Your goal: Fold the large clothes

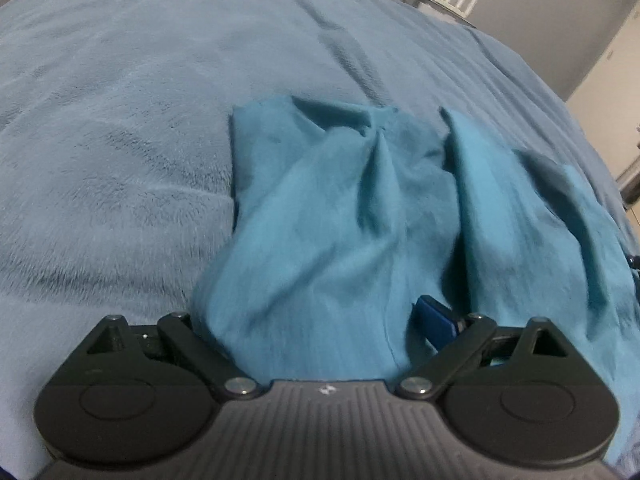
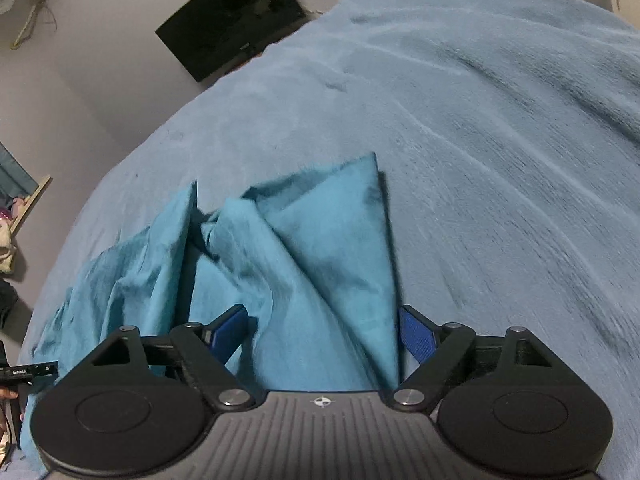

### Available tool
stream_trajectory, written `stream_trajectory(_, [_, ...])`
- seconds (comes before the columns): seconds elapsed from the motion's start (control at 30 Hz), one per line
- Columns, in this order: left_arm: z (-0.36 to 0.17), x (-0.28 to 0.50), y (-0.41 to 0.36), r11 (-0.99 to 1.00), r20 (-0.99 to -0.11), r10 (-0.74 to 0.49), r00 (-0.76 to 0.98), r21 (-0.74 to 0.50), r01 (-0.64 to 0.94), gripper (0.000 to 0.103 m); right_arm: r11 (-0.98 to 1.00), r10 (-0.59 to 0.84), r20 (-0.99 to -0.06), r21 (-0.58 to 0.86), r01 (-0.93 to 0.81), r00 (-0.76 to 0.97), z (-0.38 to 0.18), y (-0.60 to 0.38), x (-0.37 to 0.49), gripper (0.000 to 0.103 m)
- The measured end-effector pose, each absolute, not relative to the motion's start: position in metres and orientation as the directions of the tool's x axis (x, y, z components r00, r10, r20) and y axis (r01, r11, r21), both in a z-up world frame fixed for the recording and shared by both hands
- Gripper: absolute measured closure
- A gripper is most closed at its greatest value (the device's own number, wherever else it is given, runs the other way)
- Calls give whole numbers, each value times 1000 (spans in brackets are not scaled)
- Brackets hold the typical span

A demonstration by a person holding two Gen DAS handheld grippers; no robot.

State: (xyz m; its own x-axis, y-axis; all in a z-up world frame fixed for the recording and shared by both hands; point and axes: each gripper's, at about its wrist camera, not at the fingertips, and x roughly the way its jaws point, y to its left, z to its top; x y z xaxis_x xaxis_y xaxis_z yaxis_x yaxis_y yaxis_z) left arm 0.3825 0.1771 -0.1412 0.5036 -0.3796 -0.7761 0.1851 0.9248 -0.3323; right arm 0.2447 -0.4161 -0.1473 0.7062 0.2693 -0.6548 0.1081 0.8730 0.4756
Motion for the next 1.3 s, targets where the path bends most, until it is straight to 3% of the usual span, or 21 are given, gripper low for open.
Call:
stream_trajectory(0.13, [-146, 392, 181, 916, -751, -392, 531, -369, 155, 8, 854, 287, -627, 510, 102, 725, -157, -416, 253, 19])
stream_trajectory(0.2, [-146, 391, 182, 910, -737, -405, 540, -383, 161, 13, 851, 297, -611, 518, 88, 733, -159, -414, 255, 30])
stream_trajectory(0.23, [-145, 389, 184, 903, -723, -418, 550, -398, 163, 25, 853, 296, -608, 515, 82, 736, -161, -414, 255, 35])
stream_trajectory(0.27, [-143, 385, 187, 891, -702, -439, 561, -419, 172, 40, 860, 295, -604, 506, 70, 740, -161, -412, 254, 50])
stream_trajectory(0.3, [-139, 381, 189, 882, -679, -455, 576, -436, 182, 49, 868, 295, -598, 494, 53, 745, -158, -409, 253, 62])
stream_trajectory(0.37, [-131, 372, 188, 876, -645, -461, 610, -441, 196, 66, 891, 285, -588, 454, 18, 757, -148, -402, 249, 76])
stream_trajectory(0.5, [-112, 350, 184, 880, -575, -448, 685, -418, 225, 86, 928, 278, -537, 363, -79, 797, -122, -381, 237, 87])
stream_trajectory(0.67, [-82, 356, 166, 912, -561, -405, 721, -304, 276, 92, 966, 218, -446, 223, -128, 868, -96, -364, 235, 94])
stream_trajectory(0.93, [-39, 399, 133, 951, -466, -308, 829, -176, 254, 88, 993, 83, -232, 99, -62, 969, -70, -349, 227, 94])
stream_trajectory(1.0, [-47, 414, 122, 979, -548, -205, 811, -122, 165, 69, 997, -10, -257, 76, 31, 966, -79, -349, 234, 76])
stream_trajectory(1.07, [-59, 429, 109, 994, -660, -96, 745, -29, 102, 54, 989, -115, -299, 55, 137, 947, -92, -355, 237, 46])
stream_trajectory(1.13, [-65, 426, 105, 996, -689, -17, 725, 51, 71, 49, 981, -174, -320, 27, 192, 931, -101, -361, 232, 41])
stream_trajectory(1.2, [-57, 407, 104, 996, -652, -17, 758, 52, 66, 46, 980, -171, -336, 38, 195, 926, -101, -366, 226, 41])
stream_trajectory(1.3, [-41, 370, 99, 997, -567, 13, 824, 66, 30, 20, 992, -90, -323, 50, 112, 942, -95, -357, 223, 34])
